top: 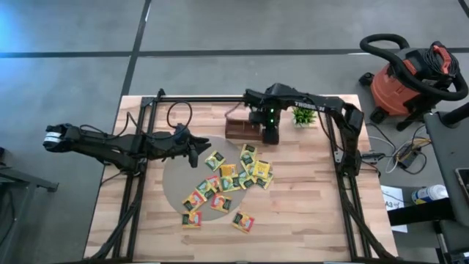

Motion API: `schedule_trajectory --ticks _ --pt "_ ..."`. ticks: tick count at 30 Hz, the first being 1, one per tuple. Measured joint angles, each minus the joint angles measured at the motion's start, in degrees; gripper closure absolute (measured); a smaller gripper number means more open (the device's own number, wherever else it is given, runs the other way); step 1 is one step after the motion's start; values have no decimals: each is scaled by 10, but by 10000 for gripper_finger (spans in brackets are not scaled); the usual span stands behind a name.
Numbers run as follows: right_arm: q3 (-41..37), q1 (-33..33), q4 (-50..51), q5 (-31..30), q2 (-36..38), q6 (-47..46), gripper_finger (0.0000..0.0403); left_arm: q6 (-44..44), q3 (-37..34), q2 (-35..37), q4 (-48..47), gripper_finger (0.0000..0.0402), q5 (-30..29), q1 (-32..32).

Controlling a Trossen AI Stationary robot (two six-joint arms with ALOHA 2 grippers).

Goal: Pick & Place Tea
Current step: Put the orange tea sachet into the right compartment of the wooden organizer

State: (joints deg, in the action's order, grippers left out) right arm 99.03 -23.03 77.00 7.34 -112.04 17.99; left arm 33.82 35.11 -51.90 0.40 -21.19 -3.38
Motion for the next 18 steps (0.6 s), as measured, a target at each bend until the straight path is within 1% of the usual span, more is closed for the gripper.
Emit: schedule_trajectory --ticks 2,6,8,11,15,18 --pt "-26 0 -24 -10 -6 10 276 4 0 0 0 281 0 0" --pt "-73 -12 -110 -82 -6 10 290 5 -1 0 0 280 0 0" --pt "-84 -22 -127 -103 -6 9 295 7 -2 0 -1 281 1 0" --pt "-97 -40 -142 -103 -5 8 300 8 -4 0 0 281 1 0" --pt "-105 -60 -130 -97 -5 -2 305 8 -5 0 -1 280 1 0" --pt "-106 -65 -116 -52 -5 0 307 5 -6 0 -2 281 1 0"
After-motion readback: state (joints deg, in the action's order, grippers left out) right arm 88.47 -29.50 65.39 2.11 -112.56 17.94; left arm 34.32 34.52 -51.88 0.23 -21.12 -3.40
